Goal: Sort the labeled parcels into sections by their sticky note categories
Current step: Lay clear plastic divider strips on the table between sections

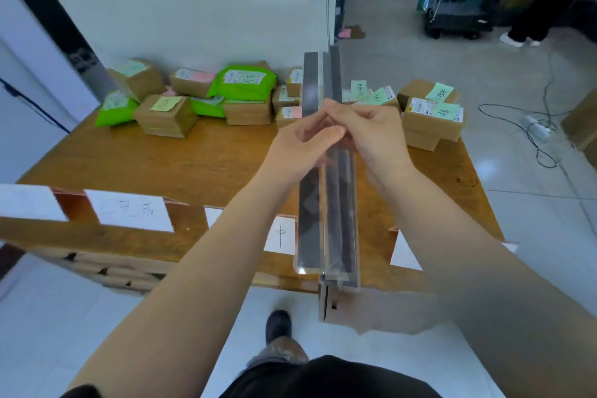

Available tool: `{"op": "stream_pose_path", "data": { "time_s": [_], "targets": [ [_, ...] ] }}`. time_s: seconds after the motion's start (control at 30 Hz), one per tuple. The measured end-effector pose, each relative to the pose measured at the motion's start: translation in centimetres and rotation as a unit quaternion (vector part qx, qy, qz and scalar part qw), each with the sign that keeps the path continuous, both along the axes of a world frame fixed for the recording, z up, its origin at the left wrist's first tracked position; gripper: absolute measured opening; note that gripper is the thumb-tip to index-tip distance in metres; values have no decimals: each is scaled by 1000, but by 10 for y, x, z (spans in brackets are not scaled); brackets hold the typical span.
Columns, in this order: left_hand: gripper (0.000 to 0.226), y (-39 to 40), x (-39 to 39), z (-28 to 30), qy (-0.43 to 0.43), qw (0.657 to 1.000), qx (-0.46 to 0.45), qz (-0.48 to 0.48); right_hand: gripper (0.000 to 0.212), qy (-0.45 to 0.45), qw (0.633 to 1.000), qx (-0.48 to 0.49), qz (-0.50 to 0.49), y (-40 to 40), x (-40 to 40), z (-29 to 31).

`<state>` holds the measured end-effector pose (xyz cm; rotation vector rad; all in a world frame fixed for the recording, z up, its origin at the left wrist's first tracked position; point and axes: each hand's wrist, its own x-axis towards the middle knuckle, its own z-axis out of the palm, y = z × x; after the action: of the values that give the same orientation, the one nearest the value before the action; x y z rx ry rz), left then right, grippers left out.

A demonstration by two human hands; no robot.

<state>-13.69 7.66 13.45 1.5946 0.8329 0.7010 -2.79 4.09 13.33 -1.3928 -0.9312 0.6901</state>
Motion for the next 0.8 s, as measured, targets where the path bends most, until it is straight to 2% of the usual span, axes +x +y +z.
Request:
{"op": "stream_pose_path", "data": {
  "time_s": [0.13, 0.37, 0.5, 0.63, 0.8],
  "targets": [
    [22, 1, -37, 3, 0, 999, -4, 42, 21, -1, 999, 20, 27, 9, -34, 3],
    [38, 31, -114, 1, -9, 995, -28, 91, 15, 23, 997, 13, 74, 46, -110, 2],
    [33, 64, -159, -4, -9, 993, -42, 112, 20, 12, 997, -4, 81, 88, -157, -5],
    [36, 106, -202, -17, -6, 992, -81, 99, 26, 10, 998, -39, 50, 131, -200, -22],
    [36, 157, -239, -41, -12, 987, -149, 56, 23, 18, 996, -90, 17, 172, -235, -43]
  ]
}}
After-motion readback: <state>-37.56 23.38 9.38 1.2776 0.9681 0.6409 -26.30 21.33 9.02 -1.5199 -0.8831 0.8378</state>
